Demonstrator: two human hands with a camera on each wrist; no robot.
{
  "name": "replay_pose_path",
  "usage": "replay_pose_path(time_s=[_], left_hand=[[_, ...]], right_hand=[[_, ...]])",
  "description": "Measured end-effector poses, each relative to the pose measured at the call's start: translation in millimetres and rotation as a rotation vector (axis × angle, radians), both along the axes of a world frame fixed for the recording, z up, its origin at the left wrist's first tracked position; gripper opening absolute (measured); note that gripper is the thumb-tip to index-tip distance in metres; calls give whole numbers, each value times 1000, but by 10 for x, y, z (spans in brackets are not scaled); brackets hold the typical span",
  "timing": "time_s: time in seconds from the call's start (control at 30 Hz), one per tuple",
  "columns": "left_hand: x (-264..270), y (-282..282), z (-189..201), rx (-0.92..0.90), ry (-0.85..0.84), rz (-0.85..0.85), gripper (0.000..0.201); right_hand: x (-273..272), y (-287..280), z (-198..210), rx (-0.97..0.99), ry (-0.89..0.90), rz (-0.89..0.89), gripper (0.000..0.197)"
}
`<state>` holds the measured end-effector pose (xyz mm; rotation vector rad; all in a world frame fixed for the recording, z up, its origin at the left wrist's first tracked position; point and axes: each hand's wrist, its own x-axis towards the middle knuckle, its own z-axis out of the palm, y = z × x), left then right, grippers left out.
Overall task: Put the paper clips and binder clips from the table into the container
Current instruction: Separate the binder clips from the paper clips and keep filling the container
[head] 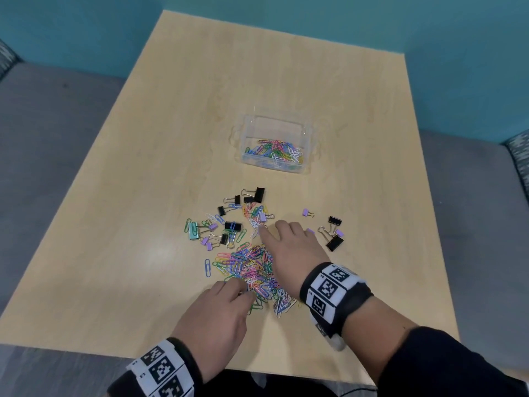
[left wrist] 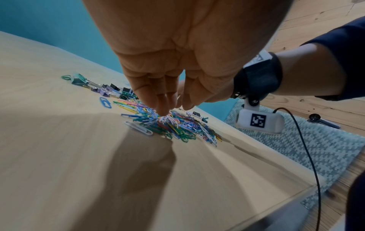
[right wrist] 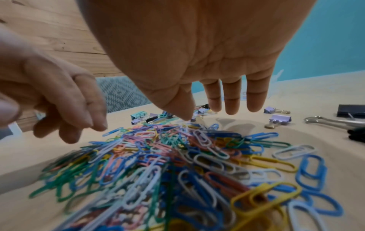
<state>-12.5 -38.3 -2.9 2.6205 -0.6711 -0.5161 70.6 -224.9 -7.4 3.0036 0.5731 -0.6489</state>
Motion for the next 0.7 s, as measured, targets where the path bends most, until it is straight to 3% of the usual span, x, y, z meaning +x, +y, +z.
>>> replay_pose_path(time_s=[0.13,0.3,0.53,0.7], left_hand=[[-13,11,12,-7,-2,3,34],[-43,71,-32,-19,4,9,35],[-35,33,-16,-11,13,-10,35],[-21,19,22,-17,14,2,34]], right_hand=[[45,-30,-24,-65,-4,-7,63],[23,-224,57,-113,-28,-142,50],[197,-80,-42,-116,-13,-122,83],[228,-105,-90,-112,18,-167,74]])
